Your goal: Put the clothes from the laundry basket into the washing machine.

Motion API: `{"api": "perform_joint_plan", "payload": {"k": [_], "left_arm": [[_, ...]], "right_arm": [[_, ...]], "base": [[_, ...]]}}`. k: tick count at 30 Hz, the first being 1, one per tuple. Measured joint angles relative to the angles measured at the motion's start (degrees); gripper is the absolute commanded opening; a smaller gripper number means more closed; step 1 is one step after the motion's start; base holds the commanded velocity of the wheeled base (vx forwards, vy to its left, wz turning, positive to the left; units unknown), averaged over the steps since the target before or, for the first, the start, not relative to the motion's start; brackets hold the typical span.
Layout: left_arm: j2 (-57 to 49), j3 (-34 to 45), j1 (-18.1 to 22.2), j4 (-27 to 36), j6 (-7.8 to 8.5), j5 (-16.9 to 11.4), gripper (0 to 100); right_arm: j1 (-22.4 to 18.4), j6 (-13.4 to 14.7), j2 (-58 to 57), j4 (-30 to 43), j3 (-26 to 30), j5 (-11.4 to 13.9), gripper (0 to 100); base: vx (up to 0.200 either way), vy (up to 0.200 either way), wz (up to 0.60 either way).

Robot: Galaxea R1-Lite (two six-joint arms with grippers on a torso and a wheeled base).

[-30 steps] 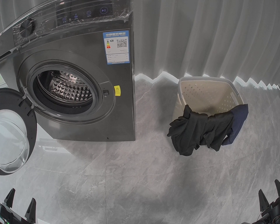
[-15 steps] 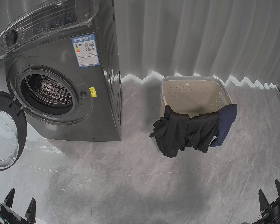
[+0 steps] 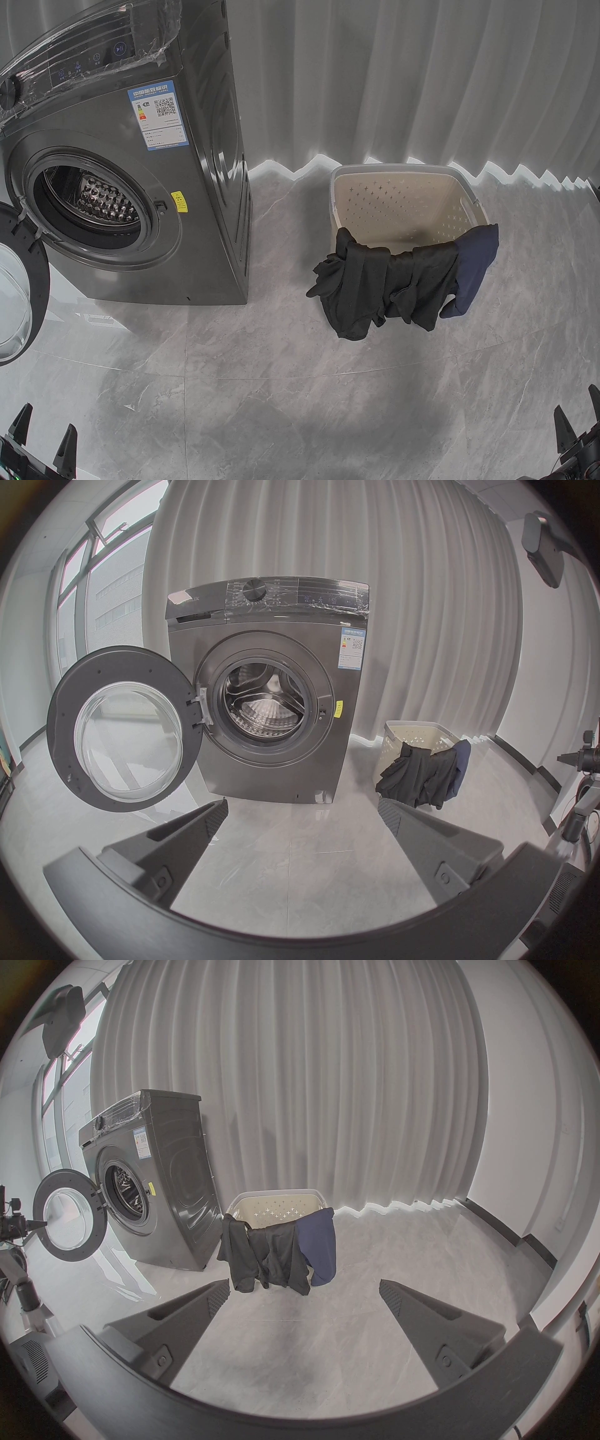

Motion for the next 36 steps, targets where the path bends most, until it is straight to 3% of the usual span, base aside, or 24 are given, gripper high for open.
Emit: {"api": "perform_joint_plan", "payload": {"k": [6, 18, 27, 36], "left_arm": [[0.0, 0.0, 0.0, 0.0, 0.00, 0.0, 100], [0.0, 0.0, 0.0, 0.0, -0.04, 0.0, 100], [0.0, 0.0, 0.0, 0.0, -0.09, 0.0, 100], [0.0, 0.0, 0.0, 0.0, -0.09, 0.0, 100]], "right_arm": [[0.0, 0.0, 0.0, 0.0, 0.0, 0.0, 100], [0.0, 0.0, 0.0, 0.0, 0.0, 0.0, 100], [0.0, 0.0, 0.0, 0.0, 0.0, 0.0, 100], [0.0, 0.0, 0.0, 0.0, 0.0, 0.0, 100]], "base": [[0.000, -0.200, 0.00], [0.000, 0.000, 0.00], [0.200, 0.000, 0.00], [0.000, 0.000, -0.13]]}}
